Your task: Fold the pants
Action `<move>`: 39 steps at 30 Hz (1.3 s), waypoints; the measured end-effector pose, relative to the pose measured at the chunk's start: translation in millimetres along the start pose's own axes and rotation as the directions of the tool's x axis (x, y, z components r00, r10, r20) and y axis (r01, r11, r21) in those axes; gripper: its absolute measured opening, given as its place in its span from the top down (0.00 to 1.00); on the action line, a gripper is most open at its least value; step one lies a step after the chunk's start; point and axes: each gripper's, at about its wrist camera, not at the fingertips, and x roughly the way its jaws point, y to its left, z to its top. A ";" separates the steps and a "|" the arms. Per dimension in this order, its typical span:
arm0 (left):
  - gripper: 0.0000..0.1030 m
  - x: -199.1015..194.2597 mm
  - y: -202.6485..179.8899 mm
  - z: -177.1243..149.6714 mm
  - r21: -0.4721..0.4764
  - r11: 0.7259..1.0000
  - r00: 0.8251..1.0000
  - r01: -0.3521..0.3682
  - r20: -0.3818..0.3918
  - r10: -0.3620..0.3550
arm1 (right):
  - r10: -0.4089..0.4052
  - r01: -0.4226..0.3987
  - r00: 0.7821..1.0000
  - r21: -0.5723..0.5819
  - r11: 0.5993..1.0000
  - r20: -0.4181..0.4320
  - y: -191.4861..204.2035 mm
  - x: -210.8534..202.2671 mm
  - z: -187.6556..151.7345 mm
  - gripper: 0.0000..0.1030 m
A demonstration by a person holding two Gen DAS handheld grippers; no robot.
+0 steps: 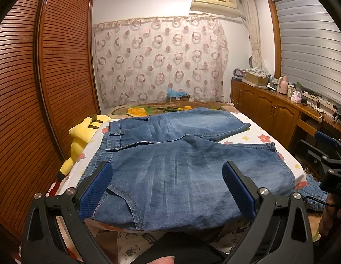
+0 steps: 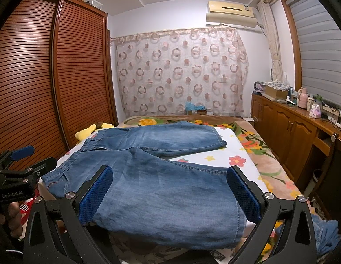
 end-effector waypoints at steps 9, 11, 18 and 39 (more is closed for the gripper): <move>0.03 -0.4 0.0 -0.2 -0.001 1.000 1.000 0.000 0.003 0.000 | 0.000 0.000 1.000 0.001 1.000 0.001 0.3 0.0 -0.2 0.00; 0.03 -0.6 0.1 0.0 -0.001 1.000 1.000 -0.001 0.004 0.001 | -0.001 0.001 1.000 0.001 1.000 0.001 0.4 0.1 -0.2 0.00; 0.03 -0.7 0.0 -0.5 0.000 1.000 1.000 -0.001 0.006 0.001 | -0.002 0.002 1.000 0.000 1.000 0.003 -0.2 -0.3 0.0 0.00; 0.03 -6.0 5.3 9.4 0.003 1.000 1.000 -0.003 0.009 0.003 | -0.001 0.001 1.000 0.005 1.000 0.007 0.2 -0.8 1.1 0.00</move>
